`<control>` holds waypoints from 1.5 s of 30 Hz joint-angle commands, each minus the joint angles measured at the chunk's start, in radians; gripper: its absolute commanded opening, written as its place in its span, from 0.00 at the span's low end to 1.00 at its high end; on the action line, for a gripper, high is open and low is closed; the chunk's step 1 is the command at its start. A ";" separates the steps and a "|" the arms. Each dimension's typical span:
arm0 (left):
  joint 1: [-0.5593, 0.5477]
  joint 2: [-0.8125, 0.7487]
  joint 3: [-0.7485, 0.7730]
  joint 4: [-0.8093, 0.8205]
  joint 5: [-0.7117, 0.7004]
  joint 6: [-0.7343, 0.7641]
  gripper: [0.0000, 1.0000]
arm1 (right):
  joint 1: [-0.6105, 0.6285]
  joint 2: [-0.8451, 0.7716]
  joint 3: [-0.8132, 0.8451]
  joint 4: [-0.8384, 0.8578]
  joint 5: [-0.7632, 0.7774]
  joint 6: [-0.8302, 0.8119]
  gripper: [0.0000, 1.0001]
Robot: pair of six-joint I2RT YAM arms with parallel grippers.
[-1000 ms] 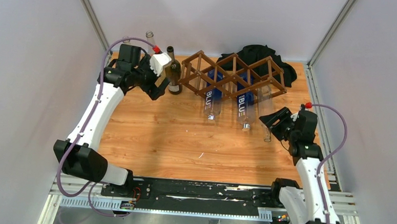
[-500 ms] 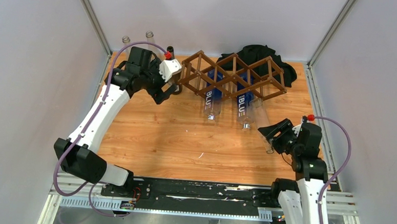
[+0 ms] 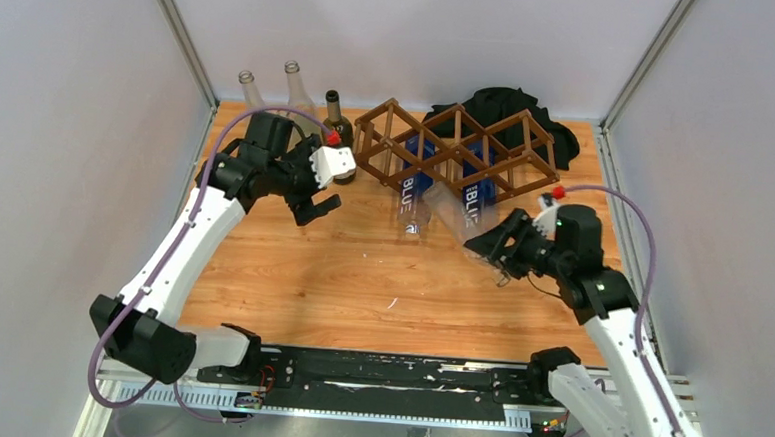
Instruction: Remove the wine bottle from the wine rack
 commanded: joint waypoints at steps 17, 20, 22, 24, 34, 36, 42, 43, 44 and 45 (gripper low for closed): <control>-0.183 -0.357 -0.182 -0.096 0.145 0.401 1.00 | 0.717 0.688 0.585 0.202 0.119 -0.059 0.00; -0.195 -0.394 -0.214 -0.096 0.150 0.431 1.00 | 0.757 0.758 0.643 0.211 0.109 -0.059 0.00; -0.201 -0.415 -0.233 -0.096 0.153 0.450 1.00 | 0.773 0.789 0.669 0.230 0.096 -0.049 0.00; -0.206 -0.430 -0.246 -0.088 0.150 0.465 1.00 | 0.790 0.819 0.695 0.247 0.082 -0.042 0.00; -0.208 -0.438 -0.284 -0.042 0.112 0.492 0.75 | 0.836 0.897 0.775 0.232 0.051 -0.047 0.00; -0.208 -0.438 -0.283 -0.041 0.123 0.497 0.64 | 0.836 0.893 0.767 0.229 0.055 -0.053 0.01; -0.208 -0.451 -0.298 0.002 0.106 0.494 0.00 | 0.806 0.836 0.731 0.198 0.102 -0.084 0.67; -0.208 -0.457 -0.302 0.021 0.100 0.475 0.00 | 0.788 0.810 0.713 0.197 0.108 -0.085 0.74; -0.208 -0.463 -0.307 0.043 0.094 0.453 0.00 | 0.773 0.787 0.693 0.199 0.113 -0.084 0.79; -0.208 -0.467 -0.313 0.064 0.091 0.428 0.00 | 0.757 0.765 0.672 0.201 0.120 -0.086 0.83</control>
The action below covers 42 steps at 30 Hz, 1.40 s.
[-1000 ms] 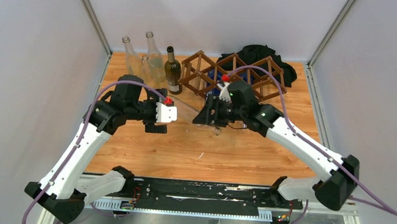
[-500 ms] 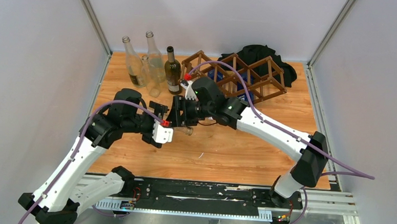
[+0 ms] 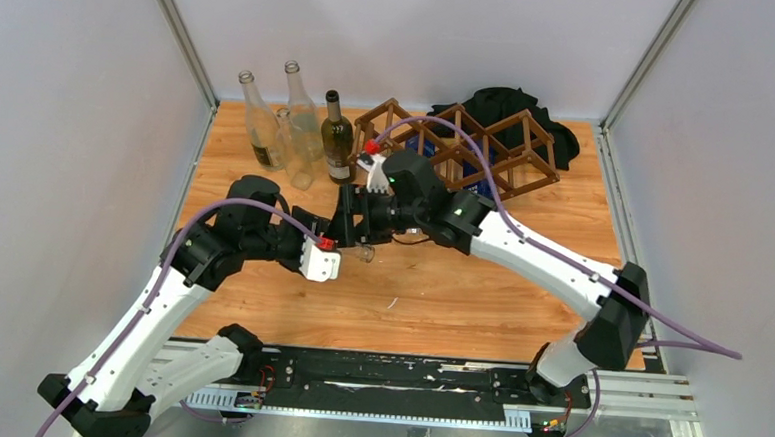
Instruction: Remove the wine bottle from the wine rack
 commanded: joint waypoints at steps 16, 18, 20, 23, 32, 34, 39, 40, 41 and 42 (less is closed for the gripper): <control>0.010 0.042 0.056 0.379 0.026 -0.796 0.00 | -0.208 -0.523 -0.362 0.052 0.147 -0.140 0.96; 0.026 0.064 0.084 0.427 0.059 -0.926 0.00 | -0.209 -0.549 -0.406 0.093 0.144 -0.153 0.97; 0.045 0.086 0.112 0.461 0.090 -1.037 0.00 | -0.206 -0.562 -0.444 0.144 0.129 -0.156 0.97; 0.082 0.124 0.160 0.518 0.193 -1.190 0.00 | -0.190 -0.558 -0.484 0.233 0.107 -0.170 0.98; 0.097 0.149 0.193 0.717 0.378 -1.528 0.00 | -0.025 -0.501 -0.505 0.517 0.179 -0.273 0.98; 0.097 0.151 0.199 0.752 0.403 -1.579 0.00 | 0.002 -0.473 -0.498 0.562 0.194 -0.288 0.98; 0.097 0.148 0.189 0.866 0.475 -1.727 0.00 | 0.025 -0.413 -0.505 0.656 0.205 -0.296 0.99; 0.097 0.145 0.182 0.890 0.485 -1.759 0.00 | 0.026 -0.404 -0.508 0.678 0.203 -0.295 0.99; 0.097 0.143 0.175 0.917 0.497 -1.799 0.00 | 0.027 -0.398 -0.512 0.705 0.200 -0.291 0.99; 0.097 0.140 0.168 0.942 0.503 -1.824 0.00 | 0.028 -0.391 -0.514 0.727 0.197 -0.284 0.99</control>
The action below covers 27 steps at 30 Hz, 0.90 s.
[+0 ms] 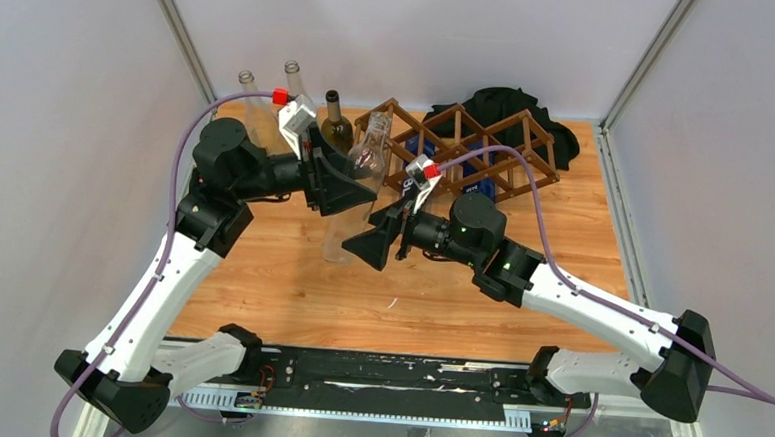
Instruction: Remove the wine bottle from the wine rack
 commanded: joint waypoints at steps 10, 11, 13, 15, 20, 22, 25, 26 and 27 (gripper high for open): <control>0.001 -0.045 -0.014 0.284 0.098 -0.283 0.00 | 0.014 0.051 -0.014 0.307 -0.072 0.064 0.89; 0.001 -0.047 -0.014 0.283 0.099 -0.280 0.00 | 0.014 0.049 -0.015 0.303 -0.075 0.065 0.85; 0.001 -0.051 -0.014 0.275 0.101 -0.270 0.00 | 0.014 0.039 -0.020 0.292 -0.070 0.065 0.71; 0.001 -0.053 -0.014 0.263 0.097 -0.256 0.16 | 0.014 0.025 -0.024 0.270 -0.059 0.062 0.54; 0.001 -0.045 0.041 0.093 0.077 -0.121 0.97 | 0.014 -0.007 0.008 0.114 -0.034 0.017 0.01; 0.003 -0.044 0.071 0.027 0.070 -0.057 1.00 | 0.017 -0.017 0.015 0.055 -0.022 -0.015 0.00; 0.004 -0.044 0.086 0.027 0.065 -0.035 1.00 | 0.027 -0.031 0.014 -0.010 -0.002 -0.069 0.00; 0.004 -0.043 0.087 0.034 0.066 -0.036 1.00 | 0.032 -0.034 0.013 -0.026 0.003 -0.082 0.00; 0.004 -0.041 0.089 0.037 0.070 -0.036 0.99 | 0.037 -0.037 0.011 -0.040 0.009 -0.093 0.00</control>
